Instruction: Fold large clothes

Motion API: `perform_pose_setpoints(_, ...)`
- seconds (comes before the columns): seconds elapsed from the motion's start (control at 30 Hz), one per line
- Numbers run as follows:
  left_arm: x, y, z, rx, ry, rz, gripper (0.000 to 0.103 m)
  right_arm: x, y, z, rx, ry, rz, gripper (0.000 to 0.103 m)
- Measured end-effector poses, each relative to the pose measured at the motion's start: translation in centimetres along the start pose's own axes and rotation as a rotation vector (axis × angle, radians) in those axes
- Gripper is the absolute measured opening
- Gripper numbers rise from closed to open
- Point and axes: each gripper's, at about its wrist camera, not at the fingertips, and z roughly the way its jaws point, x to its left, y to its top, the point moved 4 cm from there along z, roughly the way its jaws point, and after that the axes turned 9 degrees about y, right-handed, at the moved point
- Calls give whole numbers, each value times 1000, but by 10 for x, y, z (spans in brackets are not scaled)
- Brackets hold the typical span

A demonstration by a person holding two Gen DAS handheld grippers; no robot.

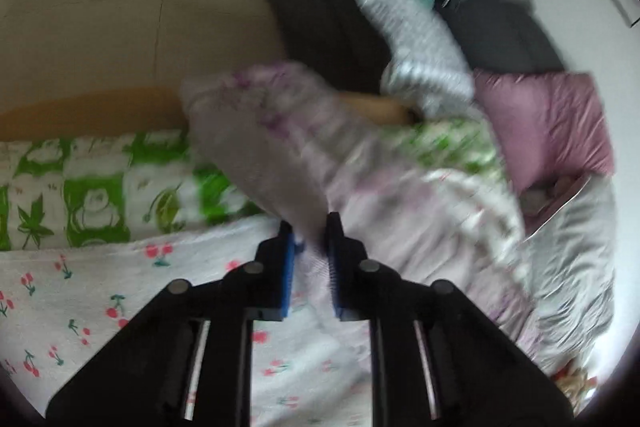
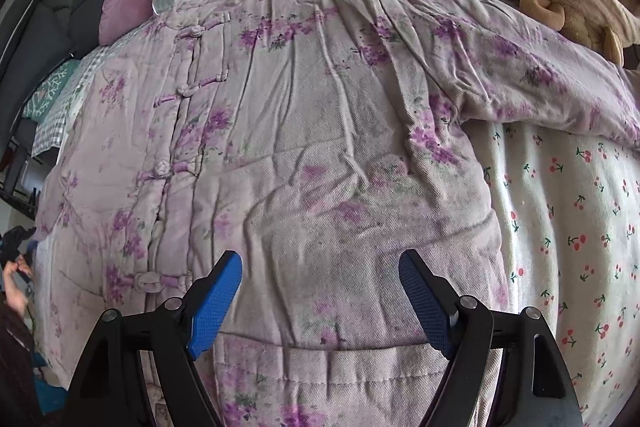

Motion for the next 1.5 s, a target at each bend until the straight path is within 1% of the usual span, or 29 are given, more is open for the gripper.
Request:
perform_pose_setpoints(0.03,-10,2,-11,-39,-16,22,13,0,0,-2,-4,0,-2,82)
perform_pose_setpoints(0.1,-39,5,-40,-136,-50,105,13,-2,1,-5,-14,2,0,82)
perform_pose_setpoints(0.17,-75,1,-73,-214,-109,192,12,-3,2,-8,-24,11,10,82)
perform_pose_setpoints(0.27,-129,-16,-121,-287,-226,309,11,-4,3,-10,-31,22,18,82)
perform_pose_setpoints(0.33,-164,-35,-148,-311,-306,391,11,-2,3,-11,-33,20,7,82)
perform_pose_setpoints(0.4,-200,-62,-172,-315,-393,476,11,1,3,-13,-39,25,-8,82)
perform_pose_setpoints(0.47,-228,-90,-190,-306,-456,547,11,2,2,-15,-43,33,-11,82)
perform_pose_setpoints(0.6,-270,-153,-211,-260,-550,680,11,1,2,-17,-48,48,8,82)
perform_pose_setpoints(0.7,-293,-206,-211,-179,-609,765,11,-1,3,-18,-51,56,20,82)
perform_pose_setpoints(0.73,-301,-229,-208,-132,-629,800,11,-2,3,-18,-52,56,22,82)
perform_pose_setpoints(0.77,-306,-246,-205,-104,-638,825,11,-4,3,-18,-54,56,26,82)
perform_pose_setpoints(0.8,-308,-264,-203,-76,-644,856,11,-6,3,-19,-56,56,33,82)
perform_pose_setpoints(0.83,-311,-288,-197,-35,-647,907,11,-7,3,-18,-56,57,38,82)
perform_pose_setpoints(0.9,-312,-323,-188,23,-641,980,11,-11,3,-18,-59,60,54,82)
perform_pose_setpoints(1.0,-298,-381,-162,116,-586,1095,11,-18,4,-15,-61,68,78,82)
perform_pose_setpoints(1.03,-293,-397,-151,154,-569,1131,13,-19,5,-14,-64,74,84,82)
perform_pose_setpoints(1.07,-288,-410,-144,190,-551,1164,21,-20,5,-13,-68,80,88,82)
perform_pose_setpoints(1.1,-280,-426,-135,252,-516,1217,27,-20,6,-13,-78,92,92,82)
perform_pose_setpoints(1.13,-272,-438,-130,305,-483,1267,39,-20,7,-12,-88,103,98,82)
perform_pose_setpoints(1.17,-266,-445,-132,330,-460,1307,49,-21,8,-11,-99,123,111,82)
perform_pose_setpoints(1.2,-262,-448,-135,332,-449,1338,50,-21,9,-10,-106,149,128,82)
perform_pose_setpoints(1.23,-255,-444,-145,311,-445,1369,53,-21,10,-9,-109,177,142,82)
perform_pose_setpoints(1.27,-252,-436,-151,293,-441,1374,57,-19,12,-5,-106,240,171,82)
perform_pose_setpoints(1.3,-252,-427,-157,279,-438,1362,60,-17,15,-1,-103,283,191,82)
perform_pose_setpoints(1.33,-252,-412,-163,264,-435,1333,67,-13,19,3,-102,324,210,82)
perform_pose_setpoints(1.37,-251,-392,-167,244,-427,1284,69,-8,23,8,-104,360,221,82)
perform_pose_setpoints(1.4,-250,-373,-170,219,-417,1239,69,1,29,16,-112,397,221,82)
perform_pose_setpoints(1.43,-248,-355,-170,184,-402,1201,69,10,34,24,-110,416,210,82)
perform_pose_setpoints(1.5,-243,-326,-167,119,-366,1146,69,26,44,46,-82,415,180,82)
